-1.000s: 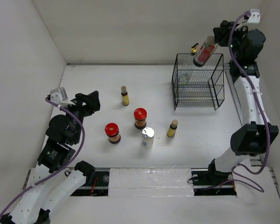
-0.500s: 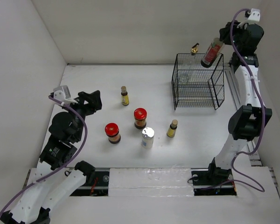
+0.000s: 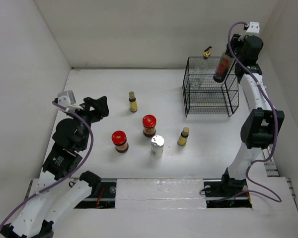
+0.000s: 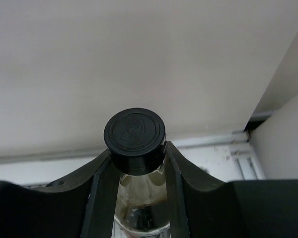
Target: Organize the condiment bottles
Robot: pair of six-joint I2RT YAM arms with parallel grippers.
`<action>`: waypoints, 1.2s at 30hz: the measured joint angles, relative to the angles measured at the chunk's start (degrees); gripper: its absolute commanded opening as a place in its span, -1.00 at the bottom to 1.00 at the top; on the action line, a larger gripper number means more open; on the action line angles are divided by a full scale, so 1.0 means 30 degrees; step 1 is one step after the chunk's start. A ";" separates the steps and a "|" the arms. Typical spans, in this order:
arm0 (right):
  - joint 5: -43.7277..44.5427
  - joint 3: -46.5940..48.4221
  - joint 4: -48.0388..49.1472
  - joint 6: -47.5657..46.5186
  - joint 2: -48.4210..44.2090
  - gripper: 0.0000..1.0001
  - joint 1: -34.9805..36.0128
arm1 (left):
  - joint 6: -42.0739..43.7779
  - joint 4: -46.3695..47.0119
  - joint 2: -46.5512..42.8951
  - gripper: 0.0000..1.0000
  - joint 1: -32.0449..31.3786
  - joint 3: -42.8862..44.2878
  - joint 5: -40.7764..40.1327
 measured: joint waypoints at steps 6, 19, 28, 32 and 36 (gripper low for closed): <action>0.0896 -0.2667 -0.0211 -0.0430 0.0007 -1.00 0.0911 | 0.0000 0.0000 -0.0022 0.39 0.0000 0.0000 0.0007; 0.2025 -0.4299 0.1443 -0.0539 -0.0036 0.25 0.1253 | 0.0000 0.0000 -0.0029 0.41 0.0000 0.0000 0.0117; 0.1552 -0.4787 0.1851 -0.0466 -0.2994 0.40 0.1333 | -0.0015 0.0000 -0.0197 0.44 0.0000 0.0000 0.0000; -0.0437 -0.5792 0.1887 -0.0408 -0.5829 -0.78 0.2397 | -0.0627 -0.0233 -0.0197 0.53 0.0000 0.0000 -0.1384; -0.3257 -0.6790 0.2251 -0.0277 -0.7759 -0.97 0.6506 | -0.1231 -0.0466 -0.0197 0.53 0.0007 0.0000 -0.2514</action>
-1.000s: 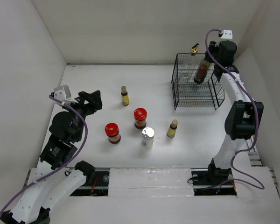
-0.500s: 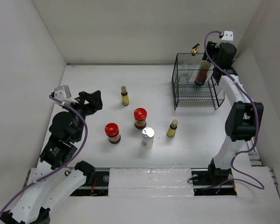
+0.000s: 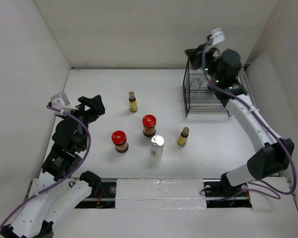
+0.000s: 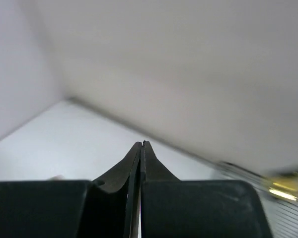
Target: Organize the condiment bottles
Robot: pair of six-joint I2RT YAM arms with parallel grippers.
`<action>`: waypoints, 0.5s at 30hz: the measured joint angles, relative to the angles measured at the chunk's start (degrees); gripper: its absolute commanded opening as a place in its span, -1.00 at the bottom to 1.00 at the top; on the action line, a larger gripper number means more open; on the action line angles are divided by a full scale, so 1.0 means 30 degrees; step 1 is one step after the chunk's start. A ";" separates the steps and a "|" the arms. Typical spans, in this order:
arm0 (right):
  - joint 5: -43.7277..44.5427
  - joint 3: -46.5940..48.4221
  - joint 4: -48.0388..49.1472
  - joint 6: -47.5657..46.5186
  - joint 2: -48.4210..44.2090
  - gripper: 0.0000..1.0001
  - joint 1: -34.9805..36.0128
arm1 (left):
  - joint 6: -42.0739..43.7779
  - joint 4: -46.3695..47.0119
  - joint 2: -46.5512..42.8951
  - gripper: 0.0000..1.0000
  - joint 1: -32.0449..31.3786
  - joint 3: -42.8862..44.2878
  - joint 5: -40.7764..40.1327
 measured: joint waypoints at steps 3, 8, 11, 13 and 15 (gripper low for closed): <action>-0.1872 -0.0546 0.0022 -0.0284 0.0233 -0.29 0.4044 | -0.0146 -0.0015 0.0022 0.53 0.0000 0.0000 -0.0153; -0.4000 -0.1843 -0.1829 -0.1180 0.1902 0.80 0.8852 | -0.0270 -0.0066 0.0029 0.51 -0.0007 0.0000 -0.0175; -0.3993 -0.2040 -0.3483 -0.1741 0.2929 0.98 1.0710 | -0.0291 -0.0124 -0.0058 0.51 -0.0007 0.0000 -0.0335; -0.3687 -0.2047 -0.4568 -0.2164 0.3504 0.98 1.2021 | -0.0299 -0.0117 -0.0182 0.53 -0.0007 0.0000 -0.0459; -0.3184 -0.2047 -0.5253 -0.2499 0.3942 0.98 1.3282 | -0.0306 -0.0109 -0.0306 0.53 -0.0007 0.0000 -0.0525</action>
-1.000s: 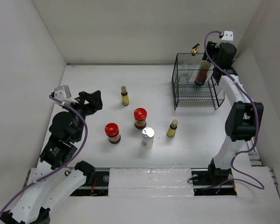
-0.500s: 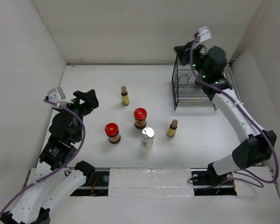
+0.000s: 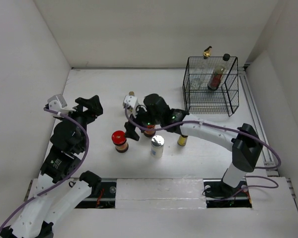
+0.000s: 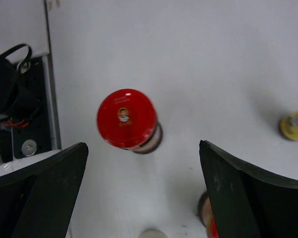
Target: Organize the condiment bottles
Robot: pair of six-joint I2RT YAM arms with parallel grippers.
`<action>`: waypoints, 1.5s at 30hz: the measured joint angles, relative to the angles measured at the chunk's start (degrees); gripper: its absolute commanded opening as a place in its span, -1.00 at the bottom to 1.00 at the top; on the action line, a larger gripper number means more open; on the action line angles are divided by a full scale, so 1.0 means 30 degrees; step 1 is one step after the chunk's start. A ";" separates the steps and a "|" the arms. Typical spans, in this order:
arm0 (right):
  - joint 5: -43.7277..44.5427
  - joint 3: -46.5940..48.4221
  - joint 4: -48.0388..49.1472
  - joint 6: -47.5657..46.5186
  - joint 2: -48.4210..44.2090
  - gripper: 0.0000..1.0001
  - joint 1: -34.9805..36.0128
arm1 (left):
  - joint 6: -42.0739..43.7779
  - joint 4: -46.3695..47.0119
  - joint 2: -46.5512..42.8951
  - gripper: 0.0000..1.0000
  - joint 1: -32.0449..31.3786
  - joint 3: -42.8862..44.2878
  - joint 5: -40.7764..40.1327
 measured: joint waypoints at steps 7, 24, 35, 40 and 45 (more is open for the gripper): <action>0.0918 0.0197 -0.0874 -0.0539 0.1413 0.98 0.1923 | 0.0000 -0.0015 -0.0095 0.53 0.0000 0.0000 -0.0080; 0.2178 0.1195 0.1180 -0.0364 0.4656 0.71 0.2594 | 0.0029 -0.0022 -0.0459 0.53 0.0000 0.0000 -0.0299; 0.3067 0.1129 0.2273 0.0459 0.4568 -0.12 0.2535 | 0.0029 -0.0007 -0.0612 0.53 0.0000 0.0000 -0.0284; 0.2892 0.1129 0.2142 0.0772 0.2259 -0.14 0.1588 | 0.0029 -0.0007 -0.0612 0.53 0.0000 0.0000 -0.0182; 0.2142 0.1107 0.2783 0.1596 -0.1945 -0.14 -0.2120 | 0.0029 -0.0007 -0.0612 0.53 0.0000 0.0000 0.0146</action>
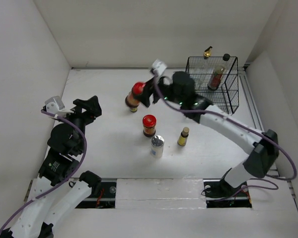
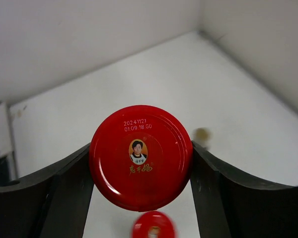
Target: Organize the condiment bottles
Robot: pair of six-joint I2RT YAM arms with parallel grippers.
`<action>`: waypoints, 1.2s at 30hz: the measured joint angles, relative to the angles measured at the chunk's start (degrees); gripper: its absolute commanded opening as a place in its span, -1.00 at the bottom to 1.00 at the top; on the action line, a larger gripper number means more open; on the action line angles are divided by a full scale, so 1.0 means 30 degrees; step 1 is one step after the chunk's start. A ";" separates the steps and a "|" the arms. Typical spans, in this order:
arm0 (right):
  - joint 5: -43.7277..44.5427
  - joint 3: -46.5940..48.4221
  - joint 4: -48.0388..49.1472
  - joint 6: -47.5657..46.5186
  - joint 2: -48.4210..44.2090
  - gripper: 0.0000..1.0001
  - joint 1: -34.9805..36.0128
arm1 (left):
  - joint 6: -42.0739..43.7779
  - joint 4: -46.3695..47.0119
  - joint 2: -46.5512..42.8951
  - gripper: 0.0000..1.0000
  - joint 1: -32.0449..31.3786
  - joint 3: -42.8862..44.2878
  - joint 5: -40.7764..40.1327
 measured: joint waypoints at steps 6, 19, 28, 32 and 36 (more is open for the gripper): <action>0.0823 -0.0816 0.1566 0.0670 -0.3381 -0.17 -0.6375 | 0.0080 0.0007 0.0000 0.53 0.0000 0.0000 0.0488; 0.1100 -0.1872 -0.0510 0.1428 -0.2113 -0.22 -1.3508 | 0.0284 0.0168 0.0044 0.53 0.0007 0.0000 0.1056; 0.1406 -0.1872 -0.0627 0.1333 -0.1246 -0.24 -1.4440 | 0.0437 0.0219 0.0306 0.53 0.0000 0.0000 0.1268; 0.1974 -0.1953 -0.0597 0.1166 -0.0474 -0.24 -1.4280 | 0.0444 0.0219 0.0357 0.53 0.0000 0.0000 0.1319; 0.3038 -0.2528 -0.0510 0.0823 0.0277 -0.24 -1.3814 | 0.0444 0.0226 0.0372 0.53 0.0000 0.0000 0.1319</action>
